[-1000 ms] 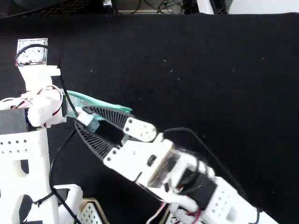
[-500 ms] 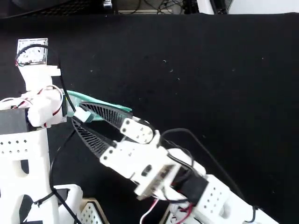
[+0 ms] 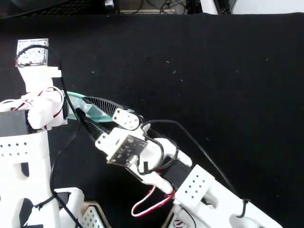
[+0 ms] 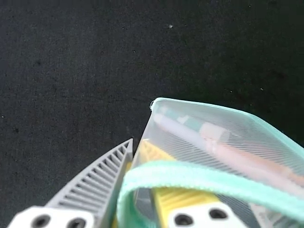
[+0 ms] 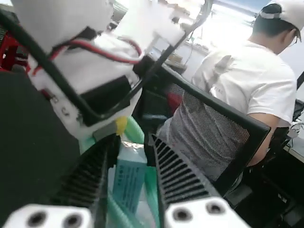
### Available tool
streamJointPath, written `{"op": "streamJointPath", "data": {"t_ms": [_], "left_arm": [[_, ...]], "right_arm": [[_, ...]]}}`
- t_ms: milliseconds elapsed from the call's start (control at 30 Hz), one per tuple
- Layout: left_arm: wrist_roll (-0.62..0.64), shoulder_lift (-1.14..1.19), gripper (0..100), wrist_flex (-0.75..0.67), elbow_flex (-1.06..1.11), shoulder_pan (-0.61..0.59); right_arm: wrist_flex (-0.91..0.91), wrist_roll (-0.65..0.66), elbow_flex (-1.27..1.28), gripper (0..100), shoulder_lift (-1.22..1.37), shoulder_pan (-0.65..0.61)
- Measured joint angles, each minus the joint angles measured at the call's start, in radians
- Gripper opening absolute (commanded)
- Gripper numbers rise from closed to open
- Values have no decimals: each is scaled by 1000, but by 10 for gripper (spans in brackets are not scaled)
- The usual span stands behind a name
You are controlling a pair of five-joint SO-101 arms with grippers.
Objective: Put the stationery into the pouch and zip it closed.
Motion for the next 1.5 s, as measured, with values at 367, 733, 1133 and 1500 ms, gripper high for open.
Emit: {"op": "streamJointPath", "data": {"t_ms": [367, 733, 1133, 1500], "left_arm": [[0, 0, 30, 0, 3, 0], [0, 0, 30, 0, 3, 0], [0, 0, 30, 0, 3, 0], [0, 0, 30, -3, 3, 0]], "right_arm": [[872, -239, -509, 286, 0, -3], [1339, -226, -756, 286, -2, 89], [1221, -133, -379, 286, -2, 94], [1040, -127, -282, 237, -2, 100]]}}
